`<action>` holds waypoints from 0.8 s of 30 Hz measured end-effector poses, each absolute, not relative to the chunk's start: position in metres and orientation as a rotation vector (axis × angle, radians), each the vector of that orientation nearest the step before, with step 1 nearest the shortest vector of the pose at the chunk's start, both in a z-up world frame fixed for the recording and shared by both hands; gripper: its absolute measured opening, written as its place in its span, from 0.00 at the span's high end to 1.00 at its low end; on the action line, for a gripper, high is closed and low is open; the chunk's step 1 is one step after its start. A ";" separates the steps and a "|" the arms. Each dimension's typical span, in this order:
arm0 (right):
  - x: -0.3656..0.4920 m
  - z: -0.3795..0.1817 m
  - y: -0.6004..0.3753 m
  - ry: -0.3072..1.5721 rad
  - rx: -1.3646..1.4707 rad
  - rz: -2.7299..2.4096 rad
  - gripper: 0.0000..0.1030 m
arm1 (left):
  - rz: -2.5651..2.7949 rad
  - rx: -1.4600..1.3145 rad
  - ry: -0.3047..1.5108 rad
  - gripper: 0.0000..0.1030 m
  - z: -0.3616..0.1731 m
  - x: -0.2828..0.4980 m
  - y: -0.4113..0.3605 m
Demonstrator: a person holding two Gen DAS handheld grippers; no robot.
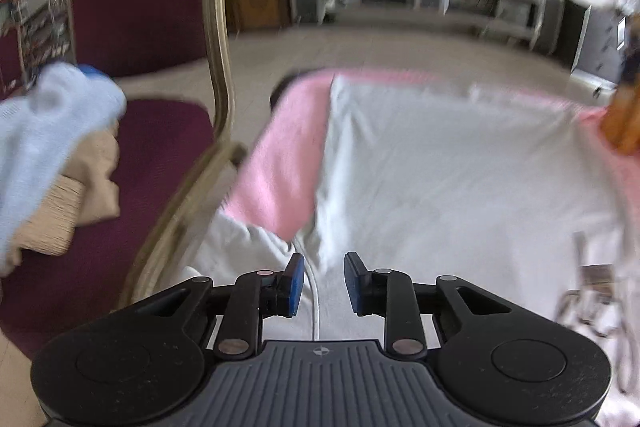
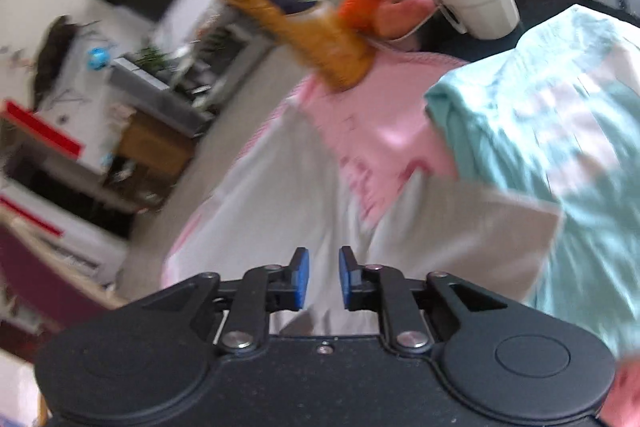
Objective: Fold clothes
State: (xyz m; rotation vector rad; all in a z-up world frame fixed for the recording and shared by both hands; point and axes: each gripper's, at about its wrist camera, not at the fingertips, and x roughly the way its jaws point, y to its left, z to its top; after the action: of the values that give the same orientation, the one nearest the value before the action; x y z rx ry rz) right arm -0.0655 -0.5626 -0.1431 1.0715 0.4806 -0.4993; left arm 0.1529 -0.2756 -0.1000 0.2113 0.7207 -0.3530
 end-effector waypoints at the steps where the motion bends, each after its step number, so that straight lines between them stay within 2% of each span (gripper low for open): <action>1: -0.072 -0.143 -0.559 0.478 1.071 -0.486 0.81 | -0.362 0.205 0.698 0.74 -0.095 0.143 -0.270; 9: -0.063 -0.176 -0.568 0.540 1.174 -0.546 0.81 | -0.348 0.230 0.816 0.74 -0.125 0.147 -0.287; 15: -0.022 -0.191 -0.559 0.624 1.091 -0.500 0.81 | -0.375 0.287 0.916 0.73 -0.157 0.154 -0.306; 21: -0.024 -0.211 -0.557 0.670 1.187 -0.468 0.81 | -0.374 0.310 0.889 0.72 -0.162 0.156 -0.309; 22: -0.028 -0.212 -0.558 0.673 1.192 -0.488 0.84 | -0.375 0.305 0.891 0.72 -0.162 0.157 -0.308; 23: -0.033 -0.214 -0.558 0.675 1.198 -0.507 0.96 | -0.372 0.302 0.892 0.69 -0.162 0.157 -0.306; 24: -0.037 -0.215 -0.559 0.677 1.203 -0.526 0.99 | -0.370 0.301 0.893 0.68 -0.162 0.156 -0.305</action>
State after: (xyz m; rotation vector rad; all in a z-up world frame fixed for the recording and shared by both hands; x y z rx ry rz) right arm -0.0372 -0.5593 -0.2150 1.2031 0.6772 -0.5265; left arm 0.1563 -0.3050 -0.1620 0.3011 0.8926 -0.3700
